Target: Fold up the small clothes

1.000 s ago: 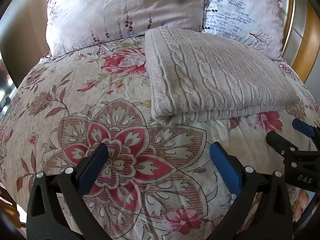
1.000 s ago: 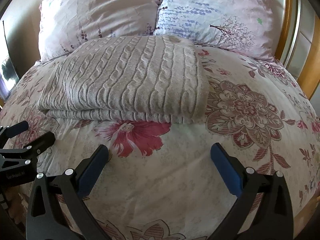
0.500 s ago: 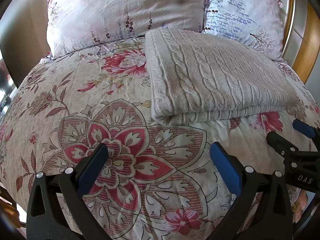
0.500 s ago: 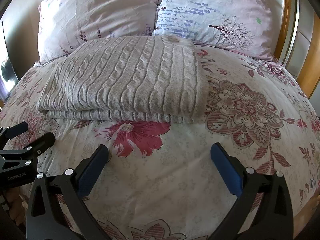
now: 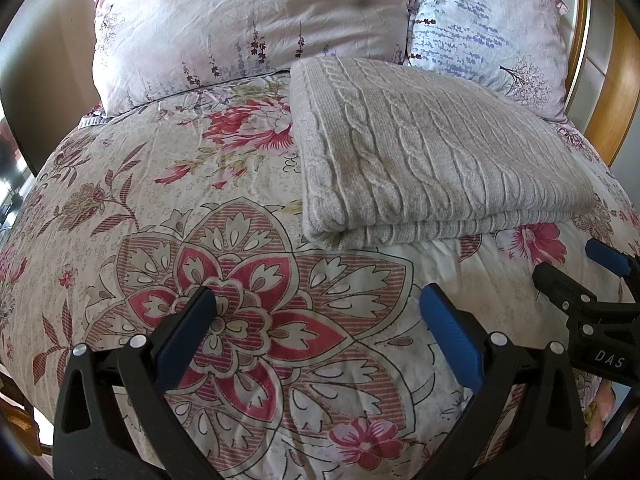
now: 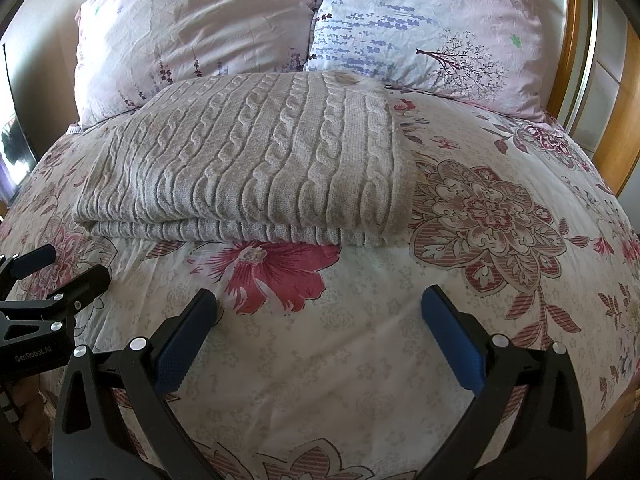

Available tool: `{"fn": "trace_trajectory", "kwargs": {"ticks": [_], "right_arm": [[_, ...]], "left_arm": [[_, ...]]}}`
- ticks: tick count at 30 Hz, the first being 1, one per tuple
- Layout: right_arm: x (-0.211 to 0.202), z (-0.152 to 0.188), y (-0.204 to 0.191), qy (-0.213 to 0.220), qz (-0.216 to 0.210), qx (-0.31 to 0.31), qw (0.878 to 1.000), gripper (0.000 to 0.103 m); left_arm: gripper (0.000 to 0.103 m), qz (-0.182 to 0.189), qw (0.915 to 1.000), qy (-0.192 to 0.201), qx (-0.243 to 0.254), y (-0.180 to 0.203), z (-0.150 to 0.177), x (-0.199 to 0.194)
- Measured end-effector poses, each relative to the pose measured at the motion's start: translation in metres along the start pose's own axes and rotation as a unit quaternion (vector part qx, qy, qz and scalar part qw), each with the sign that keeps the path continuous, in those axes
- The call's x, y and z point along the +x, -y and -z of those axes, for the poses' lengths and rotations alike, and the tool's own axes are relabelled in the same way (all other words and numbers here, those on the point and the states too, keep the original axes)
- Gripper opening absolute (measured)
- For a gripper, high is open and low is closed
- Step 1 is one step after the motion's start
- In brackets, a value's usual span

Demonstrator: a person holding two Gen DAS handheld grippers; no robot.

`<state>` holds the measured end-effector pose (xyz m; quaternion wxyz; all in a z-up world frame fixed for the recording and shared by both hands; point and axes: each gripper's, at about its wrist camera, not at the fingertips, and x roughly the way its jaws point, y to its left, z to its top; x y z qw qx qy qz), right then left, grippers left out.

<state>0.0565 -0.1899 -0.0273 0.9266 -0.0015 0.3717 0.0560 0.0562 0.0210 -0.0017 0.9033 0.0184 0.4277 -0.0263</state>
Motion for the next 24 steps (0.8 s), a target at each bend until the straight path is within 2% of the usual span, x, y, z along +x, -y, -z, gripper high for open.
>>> {"fn": "trace_trajectory", "kwargs": {"ticks": [24], "right_arm": [[0.0003,-0.0001,0.0008,0.000,-0.001,-0.001,1.000,0.102]], "left_arm": [[0.101,0.002,1.0000,-0.006,0.000,-0.0011,-0.0003,0.0022]]}}
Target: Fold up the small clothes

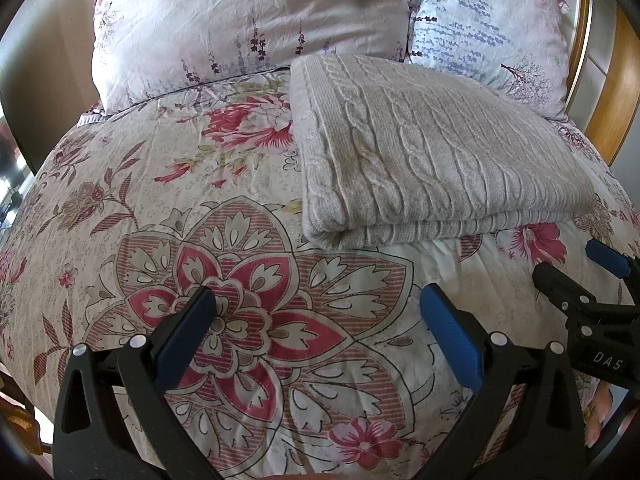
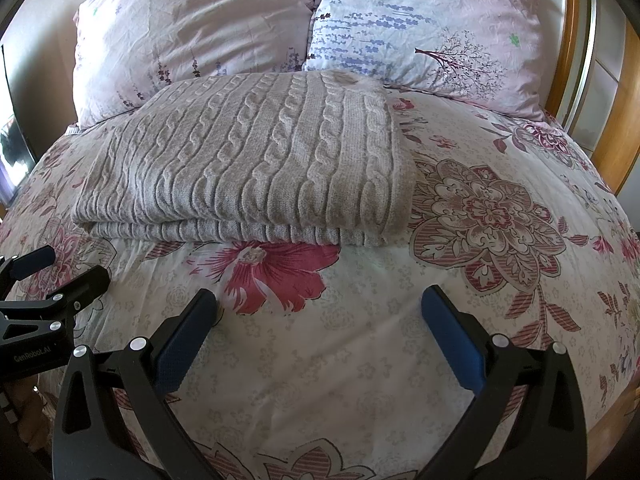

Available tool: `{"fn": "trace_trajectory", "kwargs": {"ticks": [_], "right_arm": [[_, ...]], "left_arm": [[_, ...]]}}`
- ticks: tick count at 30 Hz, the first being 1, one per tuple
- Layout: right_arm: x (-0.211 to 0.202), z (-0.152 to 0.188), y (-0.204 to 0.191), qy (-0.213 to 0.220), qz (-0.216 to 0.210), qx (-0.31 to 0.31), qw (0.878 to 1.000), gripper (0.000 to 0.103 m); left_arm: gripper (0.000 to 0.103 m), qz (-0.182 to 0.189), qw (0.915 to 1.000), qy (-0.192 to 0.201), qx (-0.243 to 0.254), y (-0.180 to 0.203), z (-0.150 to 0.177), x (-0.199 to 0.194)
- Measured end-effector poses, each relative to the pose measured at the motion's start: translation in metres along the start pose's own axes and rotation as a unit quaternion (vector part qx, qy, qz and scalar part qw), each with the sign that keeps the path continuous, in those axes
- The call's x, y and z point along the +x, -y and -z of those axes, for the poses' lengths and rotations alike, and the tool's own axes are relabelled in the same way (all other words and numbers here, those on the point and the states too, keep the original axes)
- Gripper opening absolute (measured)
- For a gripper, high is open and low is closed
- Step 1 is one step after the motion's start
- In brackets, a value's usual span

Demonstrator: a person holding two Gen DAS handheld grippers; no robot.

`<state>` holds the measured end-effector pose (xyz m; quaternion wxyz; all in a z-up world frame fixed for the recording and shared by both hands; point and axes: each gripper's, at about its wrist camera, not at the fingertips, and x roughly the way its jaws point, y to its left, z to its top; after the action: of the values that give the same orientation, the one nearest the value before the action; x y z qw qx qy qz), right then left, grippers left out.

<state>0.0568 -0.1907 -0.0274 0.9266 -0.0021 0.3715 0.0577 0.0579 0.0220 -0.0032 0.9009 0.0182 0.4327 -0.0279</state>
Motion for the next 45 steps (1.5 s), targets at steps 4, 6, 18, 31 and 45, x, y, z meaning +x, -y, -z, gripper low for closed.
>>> {"fn": "trace_trajectory", "kwargs": {"ticks": [4,6,18,31,45], "right_arm": [[0.0000,-0.0001,0.0000,0.000,0.000,0.000,1.000,0.102],[0.0000,-0.0002,0.0002,0.000,0.000,0.000,1.000,0.102],[-0.0002,0.0009,0.0025,-0.001,0.002,0.004,1.000,0.102],[0.0002,-0.0001,0.0020,-0.002,0.003,0.004,1.000,0.102],[-0.0001,0.0004,0.0022,-0.002,0.003,0.004,1.000,0.102]], "left_arm": [[0.101,0.000,1.0000,0.000,0.000,0.0002,0.0001,-0.0004],[0.101,0.000,1.0000,0.000,0.000,0.0004,-0.0005,-0.0002],[0.101,0.001,1.0000,-0.004,0.001,-0.0002,-0.0013,0.0014],[0.101,0.004,0.9999,-0.015,0.005,-0.0018,-0.0038,0.0037],[0.101,0.006,0.9998,-0.019,0.006,-0.0019,-0.0049,0.0047]]}}
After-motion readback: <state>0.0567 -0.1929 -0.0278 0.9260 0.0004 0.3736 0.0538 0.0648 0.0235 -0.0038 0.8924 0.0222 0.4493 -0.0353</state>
